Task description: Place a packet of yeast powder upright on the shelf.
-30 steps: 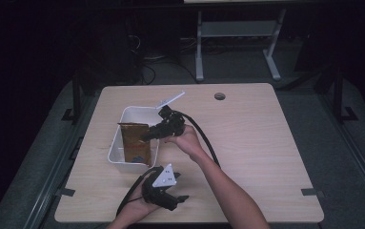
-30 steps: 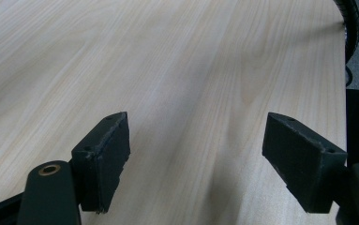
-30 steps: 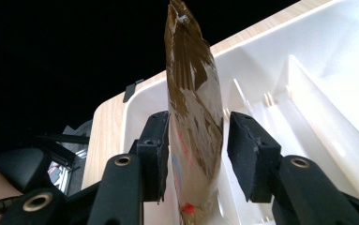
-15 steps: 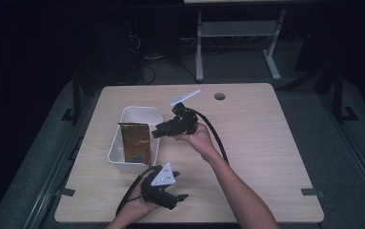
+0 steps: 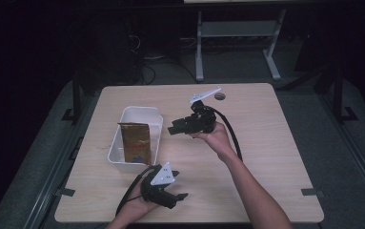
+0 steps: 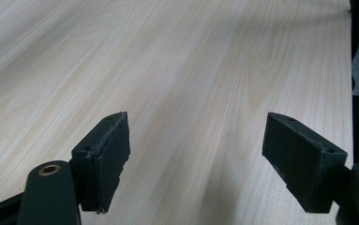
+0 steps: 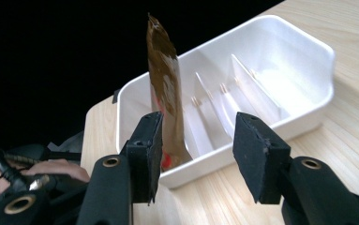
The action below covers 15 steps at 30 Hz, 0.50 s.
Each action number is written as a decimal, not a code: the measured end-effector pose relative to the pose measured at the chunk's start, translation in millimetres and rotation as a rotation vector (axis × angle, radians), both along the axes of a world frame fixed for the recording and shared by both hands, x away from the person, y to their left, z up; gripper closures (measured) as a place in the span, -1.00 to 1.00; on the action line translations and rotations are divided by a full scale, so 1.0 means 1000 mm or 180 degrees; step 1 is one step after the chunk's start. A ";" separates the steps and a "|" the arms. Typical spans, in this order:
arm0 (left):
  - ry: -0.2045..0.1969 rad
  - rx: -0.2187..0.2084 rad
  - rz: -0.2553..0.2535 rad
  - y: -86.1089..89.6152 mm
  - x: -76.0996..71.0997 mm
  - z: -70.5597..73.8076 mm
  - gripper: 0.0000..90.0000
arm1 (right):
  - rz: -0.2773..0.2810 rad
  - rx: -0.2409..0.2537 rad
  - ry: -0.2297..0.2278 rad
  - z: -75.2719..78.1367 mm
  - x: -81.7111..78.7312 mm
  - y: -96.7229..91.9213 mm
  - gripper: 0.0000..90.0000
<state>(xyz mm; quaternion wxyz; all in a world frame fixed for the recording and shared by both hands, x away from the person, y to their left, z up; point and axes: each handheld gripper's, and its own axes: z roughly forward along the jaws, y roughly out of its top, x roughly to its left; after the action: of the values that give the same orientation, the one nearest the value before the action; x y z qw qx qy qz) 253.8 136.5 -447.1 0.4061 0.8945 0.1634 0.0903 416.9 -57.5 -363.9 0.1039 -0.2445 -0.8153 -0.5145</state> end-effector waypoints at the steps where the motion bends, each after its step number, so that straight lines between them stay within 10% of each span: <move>1: 0.0000 0.0000 0.0000 0.000 0.000 0.000 -0.49 | -0.0006 0.0006 0.0000 0.000 0.000 -0.002 0.13; 15: 0.0011 -0.0010 0.0022 0.002 0.002 0.000 -0.49 | -0.0145 -0.0005 0.0024 -0.004 -0.009 -0.043 0.06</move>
<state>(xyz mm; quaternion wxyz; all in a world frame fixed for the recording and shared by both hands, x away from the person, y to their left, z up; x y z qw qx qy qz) 256.2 138.5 -447.2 0.4070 0.8935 0.1673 0.0899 407.5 -100.0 -367.8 0.0951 -0.2650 -0.8096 -0.5151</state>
